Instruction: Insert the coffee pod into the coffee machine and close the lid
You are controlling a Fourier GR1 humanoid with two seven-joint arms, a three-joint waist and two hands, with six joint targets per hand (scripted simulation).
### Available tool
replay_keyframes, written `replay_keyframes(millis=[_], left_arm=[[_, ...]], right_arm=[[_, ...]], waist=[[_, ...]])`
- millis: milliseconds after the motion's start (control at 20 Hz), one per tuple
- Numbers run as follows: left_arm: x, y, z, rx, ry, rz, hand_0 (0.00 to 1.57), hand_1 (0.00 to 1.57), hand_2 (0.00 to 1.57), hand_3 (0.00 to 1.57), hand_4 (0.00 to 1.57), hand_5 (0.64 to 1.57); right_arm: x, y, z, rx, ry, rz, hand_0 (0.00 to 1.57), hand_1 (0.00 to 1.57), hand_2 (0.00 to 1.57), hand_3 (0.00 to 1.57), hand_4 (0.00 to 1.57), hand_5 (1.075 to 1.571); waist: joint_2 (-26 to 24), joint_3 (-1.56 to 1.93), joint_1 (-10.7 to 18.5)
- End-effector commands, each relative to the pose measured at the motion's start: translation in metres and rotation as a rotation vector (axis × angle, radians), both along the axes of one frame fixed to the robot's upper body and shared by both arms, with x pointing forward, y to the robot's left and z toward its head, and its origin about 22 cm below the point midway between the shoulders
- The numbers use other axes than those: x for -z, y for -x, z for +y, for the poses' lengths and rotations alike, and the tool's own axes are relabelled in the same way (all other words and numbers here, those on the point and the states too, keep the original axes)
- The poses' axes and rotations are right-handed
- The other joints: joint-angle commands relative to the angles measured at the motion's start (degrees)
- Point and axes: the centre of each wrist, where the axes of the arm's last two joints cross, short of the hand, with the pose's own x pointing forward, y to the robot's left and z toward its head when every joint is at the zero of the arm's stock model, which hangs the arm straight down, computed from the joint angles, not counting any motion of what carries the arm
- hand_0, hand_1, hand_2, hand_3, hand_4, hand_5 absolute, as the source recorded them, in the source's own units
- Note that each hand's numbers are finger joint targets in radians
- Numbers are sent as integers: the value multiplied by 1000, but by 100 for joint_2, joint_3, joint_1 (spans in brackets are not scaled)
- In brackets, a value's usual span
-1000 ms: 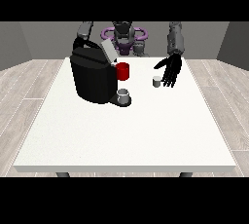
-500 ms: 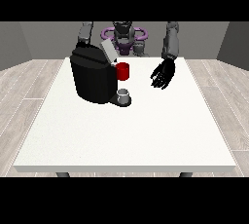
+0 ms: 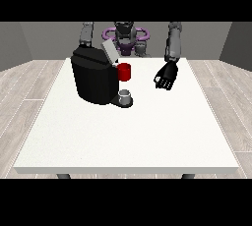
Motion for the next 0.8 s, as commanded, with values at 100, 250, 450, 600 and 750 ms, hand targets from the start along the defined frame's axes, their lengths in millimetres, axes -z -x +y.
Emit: replay_keyframes(millis=[100,250,450,600,750], left_arm=[[6,-6,1,27,-36,61,792,792,979,866,399,1571],[9,-2,18,6,-32,73,1036,1036,1121,1006,395,1571],[-10,-18,-2,40,41,-3,1277,1277,1311,1244,496,1571],[-10,-20,-19,95,140,-5,1433,1433,1423,1352,489,1571],[-22,-28,-49,143,158,80,1447,1447,1431,1354,530,1571]], right_arm=[[8,-6,-9,18,-11,39,0,0,0,0,0,1571],[30,14,-3,9,-13,86,0,0,0,0,0,1571],[27,2,-14,26,-20,58,0,0,0,0,0,1571],[41,10,-14,93,29,119,0,0,0,0,0,1571],[56,5,-45,136,43,210,0,0,0,0,0,1571]], waist=[[-108,-8,59],[-278,-9,-12],[-175,-8,-13],[-546,-8,164],[-872,-3,421]])
